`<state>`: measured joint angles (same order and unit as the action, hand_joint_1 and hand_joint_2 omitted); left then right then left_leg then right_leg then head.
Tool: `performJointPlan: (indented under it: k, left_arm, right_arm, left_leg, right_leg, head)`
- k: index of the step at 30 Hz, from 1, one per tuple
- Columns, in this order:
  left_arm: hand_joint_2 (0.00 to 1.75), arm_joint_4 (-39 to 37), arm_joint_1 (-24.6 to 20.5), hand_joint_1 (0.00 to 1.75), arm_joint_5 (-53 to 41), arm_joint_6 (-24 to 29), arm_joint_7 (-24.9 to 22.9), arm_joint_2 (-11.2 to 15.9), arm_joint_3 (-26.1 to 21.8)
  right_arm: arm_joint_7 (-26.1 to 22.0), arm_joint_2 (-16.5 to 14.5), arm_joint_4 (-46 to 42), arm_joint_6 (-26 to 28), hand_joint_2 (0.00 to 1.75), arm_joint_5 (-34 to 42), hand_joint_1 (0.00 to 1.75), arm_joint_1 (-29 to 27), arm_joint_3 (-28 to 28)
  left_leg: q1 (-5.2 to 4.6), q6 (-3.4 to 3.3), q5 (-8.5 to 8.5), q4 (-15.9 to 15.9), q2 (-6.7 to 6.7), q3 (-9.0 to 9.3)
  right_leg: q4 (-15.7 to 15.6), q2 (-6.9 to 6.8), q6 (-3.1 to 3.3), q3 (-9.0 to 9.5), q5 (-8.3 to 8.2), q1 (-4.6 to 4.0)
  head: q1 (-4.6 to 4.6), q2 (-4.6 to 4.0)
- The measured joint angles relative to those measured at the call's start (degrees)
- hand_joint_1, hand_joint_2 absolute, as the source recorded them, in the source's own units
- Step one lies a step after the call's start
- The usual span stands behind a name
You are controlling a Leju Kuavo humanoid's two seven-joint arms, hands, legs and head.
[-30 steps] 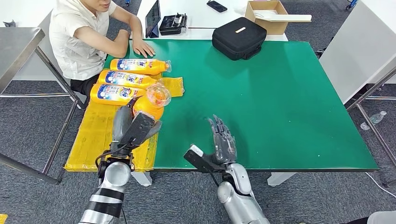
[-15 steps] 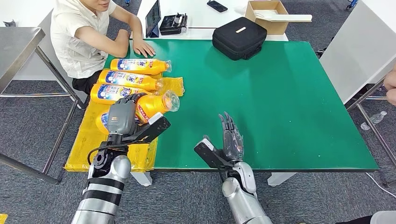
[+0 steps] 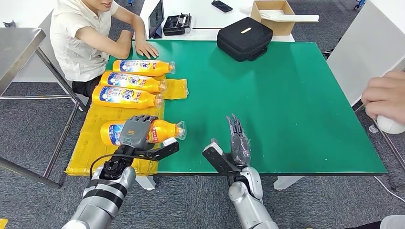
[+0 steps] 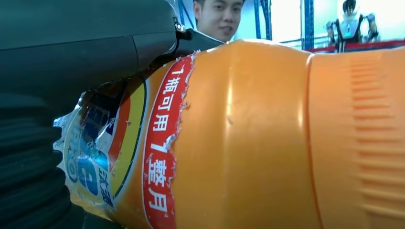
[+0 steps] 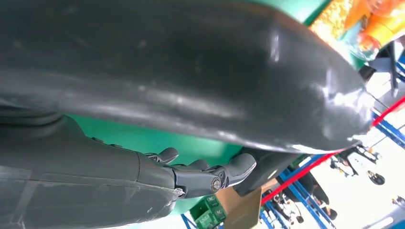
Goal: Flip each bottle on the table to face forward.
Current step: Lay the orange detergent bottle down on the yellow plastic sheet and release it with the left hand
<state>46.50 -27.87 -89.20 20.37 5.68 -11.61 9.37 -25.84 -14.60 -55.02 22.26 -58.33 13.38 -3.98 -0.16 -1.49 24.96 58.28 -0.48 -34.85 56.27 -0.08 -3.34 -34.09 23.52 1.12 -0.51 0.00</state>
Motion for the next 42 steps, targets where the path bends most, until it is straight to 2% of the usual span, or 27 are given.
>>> performJointPlan:
  k: [3,4,12,16,18,22,32,42]
  left_arm:
    - [1.75,-2.55,-0.62,0.33,-0.13,-0.14,-1.71,0.99,0.44]
    - [1.75,-3.26,-0.7,0.02,-0.13,-0.21,-2.06,1.26,0.45]
    - [1.75,-9.62,-2.94,0.01,0.33,-3.05,-1.61,3.19,0.33]
    - [1.75,-12.02,-4.34,0.07,1.33,-5.21,-0.7,3.49,-0.02]
    - [1.75,-13.14,-4.84,0.0,1.56,-5.67,-0.09,3.68,-0.23]
    - [1.75,-14.88,-5.68,0.0,1.62,-5.75,0.41,3.92,-0.61]
    - [1.75,-17.13,-6.74,0.0,2.2,-6.83,0.82,4.16,-1.13]
    - [1.75,-15.3,-5.39,0.0,3.95,-3.9,3.72,3.21,-1.26]
  right_arm:
    - [-0.98,-0.33,-2.54,-1.07,0.0,2.57,0.0,-0.82,0.03]
    - [-1.13,-0.44,-3.51,-1.73,0.0,3.18,0.0,-1.11,0.03]
    - [-1.68,-0.74,-6.89,-4.07,0.0,5.56,0.0,-1.69,-0.01]
    - [-2.19,-0.74,-6.75,-4.08,0.0,6.3,0.0,-1.64,0.08]
    - [-2.44,-0.72,-6.44,-4.01,0.0,6.63,0.0,-1.55,0.19]
    - [-2.76,-0.7,-5.67,-3.83,0.0,7.2,0.0,-1.32,0.38]
    - [-2.92,-0.64,-4.05,-3.19,0.0,7.2,0.0,-0.92,0.93]
    - [-2.86,-0.61,-3.25,-2.48,0.0,6.17,0.0,-1.03,1.39]
  left_leg:
    - [0.0,0.0,0.0,0.0,0.01,-0.01]
    - [-0.01,0.0,0.0,0.0,0.02,-0.01]
    - [0.0,0.0,0.0,0.0,-0.02,0.03]
    - [0.0,0.0,0.0,-0.01,-0.02,0.17]
    - [0.0,0.0,0.0,-0.01,-0.02,0.26]
    - [0.0,0.0,0.0,-0.02,-0.02,0.41]
    - [0.0,0.0,0.0,-0.03,-0.02,0.6]
    - [0.0,0.0,0.0,-0.02,-0.02,0.62]
  right_leg:
    - [0.0,0.01,0.0,-0.01,0.0,0.01]
    - [0.0,0.01,0.0,-0.01,0.0,0.01]
    - [0.0,-0.01,0.0,0.05,0.0,0.01]
    - [-0.01,-0.01,0.0,0.19,0.0,0.01]
    - [-0.01,-0.01,0.0,0.28,0.0,0.0]
    - [-0.01,-0.01,0.01,0.43,0.0,0.0]
    - [0.0,-0.01,0.01,0.64,0.0,0.0]
    - [-0.01,-0.01,0.01,0.6,0.0,0.0]
  head:
    - [-0.01,0.0]
    - [-0.01,0.0]
    - [-0.02,0.0]
    - [-0.01,0.0]
    - [-0.02,0.0]
    - [-0.02,0.0]
    - [-0.02,0.0]
    - [-0.01,0.0]
